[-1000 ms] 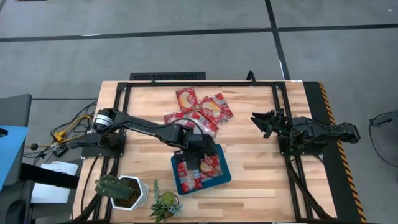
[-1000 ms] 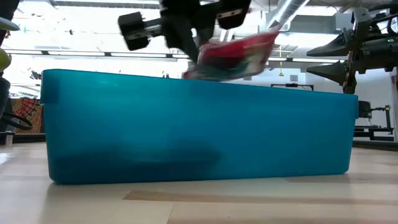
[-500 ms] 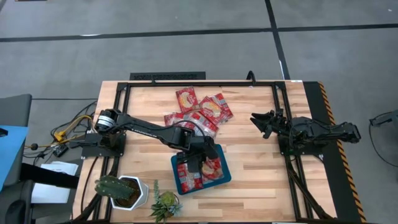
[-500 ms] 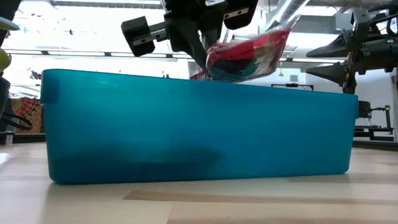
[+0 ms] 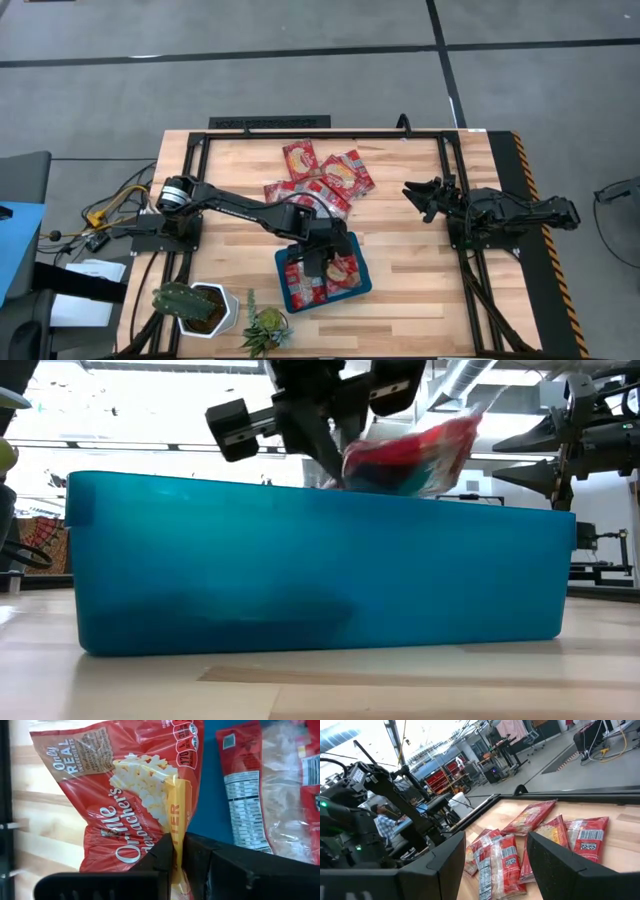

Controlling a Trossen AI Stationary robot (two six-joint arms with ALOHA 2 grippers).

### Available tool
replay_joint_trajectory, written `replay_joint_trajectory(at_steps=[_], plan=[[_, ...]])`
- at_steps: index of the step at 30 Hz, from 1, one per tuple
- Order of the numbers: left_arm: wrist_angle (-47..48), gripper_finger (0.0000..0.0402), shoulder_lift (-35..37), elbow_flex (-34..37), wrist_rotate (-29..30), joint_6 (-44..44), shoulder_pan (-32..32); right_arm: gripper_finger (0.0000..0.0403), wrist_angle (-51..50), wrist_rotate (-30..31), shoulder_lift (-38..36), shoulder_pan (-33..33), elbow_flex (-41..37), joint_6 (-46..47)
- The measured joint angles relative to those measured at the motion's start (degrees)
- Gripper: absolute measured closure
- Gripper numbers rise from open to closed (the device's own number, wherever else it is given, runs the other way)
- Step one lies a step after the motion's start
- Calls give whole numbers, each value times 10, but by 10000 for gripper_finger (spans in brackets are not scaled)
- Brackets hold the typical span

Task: Sort popcorn bags into baskets
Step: Put the popcorn bag into the blue bin

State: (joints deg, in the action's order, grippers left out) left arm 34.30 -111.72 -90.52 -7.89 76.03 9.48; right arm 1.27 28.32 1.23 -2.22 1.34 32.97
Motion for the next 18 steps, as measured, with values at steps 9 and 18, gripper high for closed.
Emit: replay_joint_trajectory(at_steps=[9,18], plan=[[6,380,0,0,-19,-11,-5,168,0,0,0,0,0,-2],[-8,352,0,0,-36,-24,-12,168,0,0,0,0,0,-2]])
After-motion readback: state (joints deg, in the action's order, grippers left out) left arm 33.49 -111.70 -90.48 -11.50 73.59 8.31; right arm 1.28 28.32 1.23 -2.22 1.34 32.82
